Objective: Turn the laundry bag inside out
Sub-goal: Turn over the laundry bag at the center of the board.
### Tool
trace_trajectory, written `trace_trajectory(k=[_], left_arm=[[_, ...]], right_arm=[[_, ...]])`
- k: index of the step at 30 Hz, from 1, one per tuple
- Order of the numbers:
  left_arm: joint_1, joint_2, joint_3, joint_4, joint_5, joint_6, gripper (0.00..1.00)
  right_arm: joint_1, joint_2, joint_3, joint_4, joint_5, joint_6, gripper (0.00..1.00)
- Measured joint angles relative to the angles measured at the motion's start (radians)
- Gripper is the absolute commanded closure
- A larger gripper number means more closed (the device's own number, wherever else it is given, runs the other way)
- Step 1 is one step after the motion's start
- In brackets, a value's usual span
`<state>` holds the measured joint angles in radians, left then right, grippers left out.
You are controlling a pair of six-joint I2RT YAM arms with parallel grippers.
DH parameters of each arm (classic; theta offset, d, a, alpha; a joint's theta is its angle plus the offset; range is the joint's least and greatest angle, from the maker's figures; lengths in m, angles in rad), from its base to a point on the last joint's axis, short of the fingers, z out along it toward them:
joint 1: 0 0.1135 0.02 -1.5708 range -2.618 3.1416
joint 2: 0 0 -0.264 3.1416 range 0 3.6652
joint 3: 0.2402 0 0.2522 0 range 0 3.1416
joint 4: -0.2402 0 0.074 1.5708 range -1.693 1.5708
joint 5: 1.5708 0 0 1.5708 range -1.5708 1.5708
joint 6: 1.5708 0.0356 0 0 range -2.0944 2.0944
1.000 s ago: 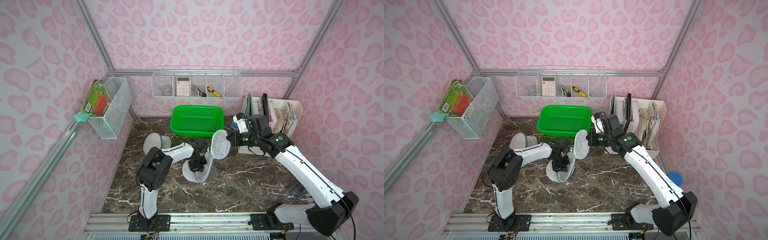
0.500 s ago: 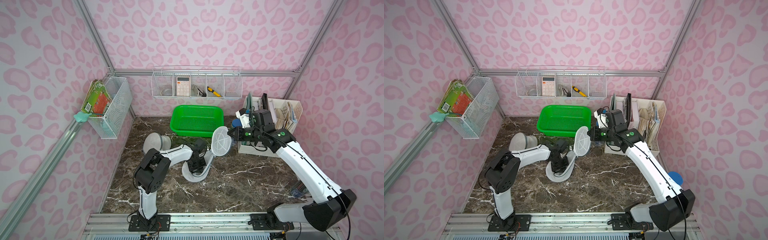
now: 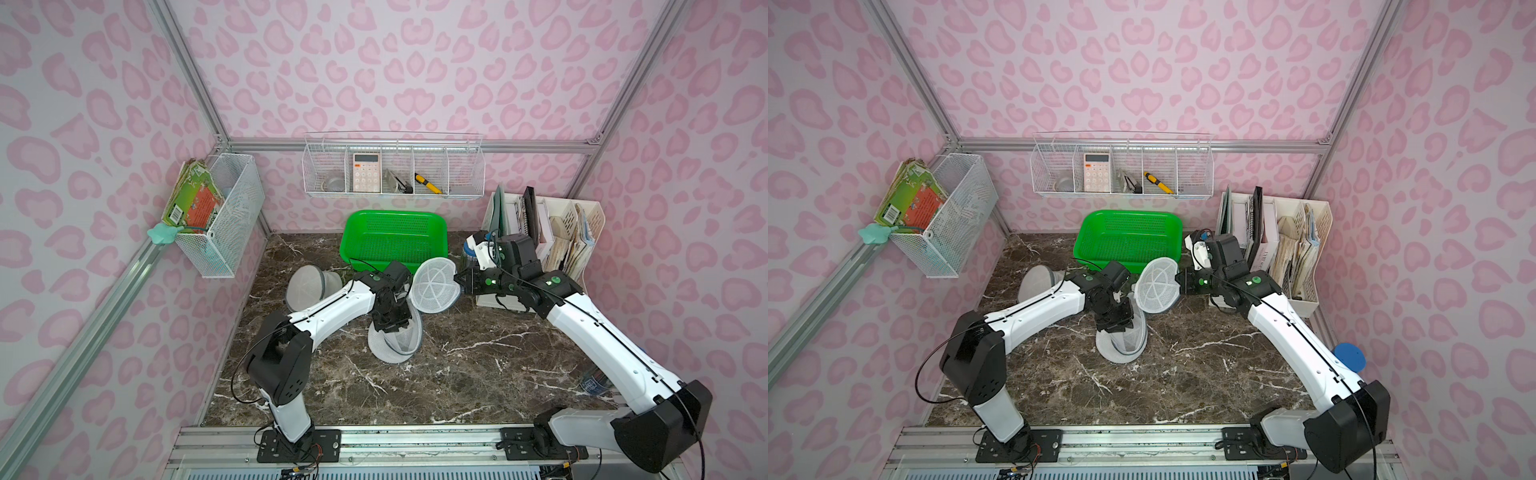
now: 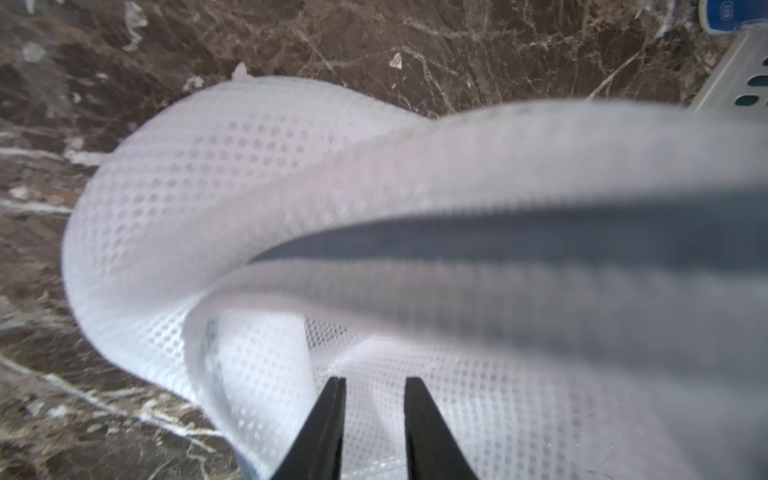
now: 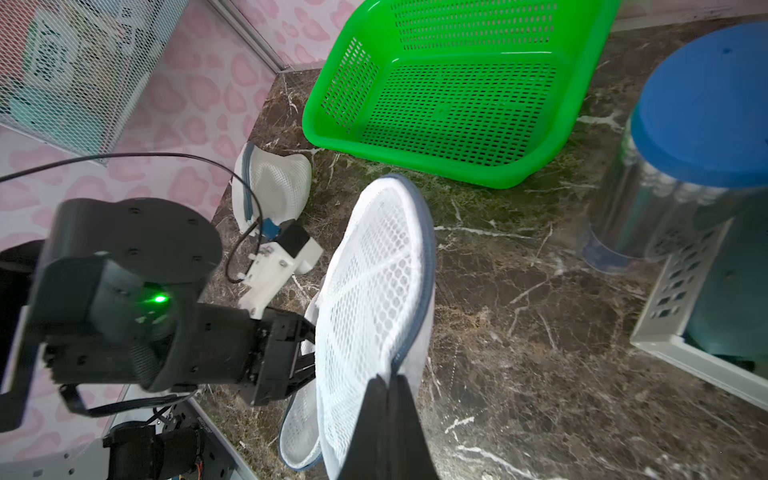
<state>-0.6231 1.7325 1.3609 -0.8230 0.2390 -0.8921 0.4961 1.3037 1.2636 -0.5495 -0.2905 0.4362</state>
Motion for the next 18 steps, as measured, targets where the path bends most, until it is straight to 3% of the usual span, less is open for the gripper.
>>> trace_trajectory(k=[8, 18], left_arm=[[0.109, -0.138, -0.1, 0.1, 0.13, -0.187, 0.68], [0.199, -0.254, -0.279, 0.494, 0.228, -0.534, 0.63]], right_arm=[[0.041, -0.044, -0.066, 0.05, 0.062, -0.014, 1.0], [0.104, -0.1, -0.148, 0.109, 0.138, -0.011, 1.0]])
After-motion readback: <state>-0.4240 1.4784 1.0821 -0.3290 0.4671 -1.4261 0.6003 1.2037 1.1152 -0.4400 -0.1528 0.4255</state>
